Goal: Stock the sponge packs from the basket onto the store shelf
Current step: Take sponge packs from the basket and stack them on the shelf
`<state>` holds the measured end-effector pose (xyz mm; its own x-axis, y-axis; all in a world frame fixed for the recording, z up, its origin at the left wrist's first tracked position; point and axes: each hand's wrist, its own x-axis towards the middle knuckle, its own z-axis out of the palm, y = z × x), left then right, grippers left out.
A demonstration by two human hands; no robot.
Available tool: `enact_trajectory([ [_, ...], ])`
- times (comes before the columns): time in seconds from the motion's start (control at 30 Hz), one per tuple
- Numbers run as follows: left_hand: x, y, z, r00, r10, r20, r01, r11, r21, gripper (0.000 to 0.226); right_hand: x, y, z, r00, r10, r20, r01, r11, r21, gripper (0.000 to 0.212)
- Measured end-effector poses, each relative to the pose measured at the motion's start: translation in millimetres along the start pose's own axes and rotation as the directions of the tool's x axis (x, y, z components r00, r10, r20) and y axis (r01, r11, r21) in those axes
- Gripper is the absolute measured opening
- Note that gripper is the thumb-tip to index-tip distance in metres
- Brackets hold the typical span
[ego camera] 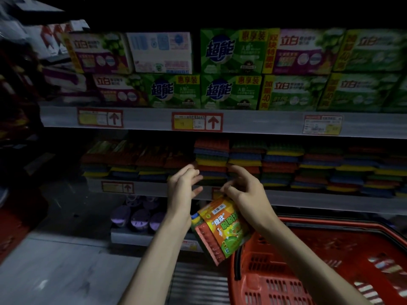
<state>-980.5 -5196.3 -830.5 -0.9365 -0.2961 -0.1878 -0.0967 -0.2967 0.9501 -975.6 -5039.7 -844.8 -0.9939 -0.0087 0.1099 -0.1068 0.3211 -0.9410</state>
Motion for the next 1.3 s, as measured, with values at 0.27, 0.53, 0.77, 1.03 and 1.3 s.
enact_trajectory([
  [0.27, 0, 0, 0, 1.0, -0.023, -0.001, 0.022, 1.0, -0.004, 0.037, 7, -2, 2, 1.0, 0.012, 0.001, -0.012, 0.997, -0.08, 0.06],
  [0.53, 0, 1, 1, 0.999, -0.037, 0.004, 0.037, 0.999, -0.013, 0.035, 7, -6, 4, 1.0, 0.021, 0.01, -0.019, 0.988, -0.152, 0.065],
  [0.77, -3, 2, -3, 0.998, -0.038, 0.047, 0.037, 0.999, 0.015, 0.04, -1, -5, 1, 1.0, 0.008, -0.014, -0.01, 0.986, -0.165, 0.063],
  [1.03, -12, 1, -17, 0.997, -0.028, 0.07, 0.021, 0.994, 0.106, 0.034, -8, -2, -1, 1.0, 0.0, -0.008, -0.002, 0.972, -0.234, 0.061],
  [1.3, -26, 3, -24, 0.988, -0.013, 0.153, -0.026, 0.968, 0.249, 0.027, -11, 0, -3, 0.999, 0.03, -0.015, -0.033, 0.976, -0.217, 0.054],
])
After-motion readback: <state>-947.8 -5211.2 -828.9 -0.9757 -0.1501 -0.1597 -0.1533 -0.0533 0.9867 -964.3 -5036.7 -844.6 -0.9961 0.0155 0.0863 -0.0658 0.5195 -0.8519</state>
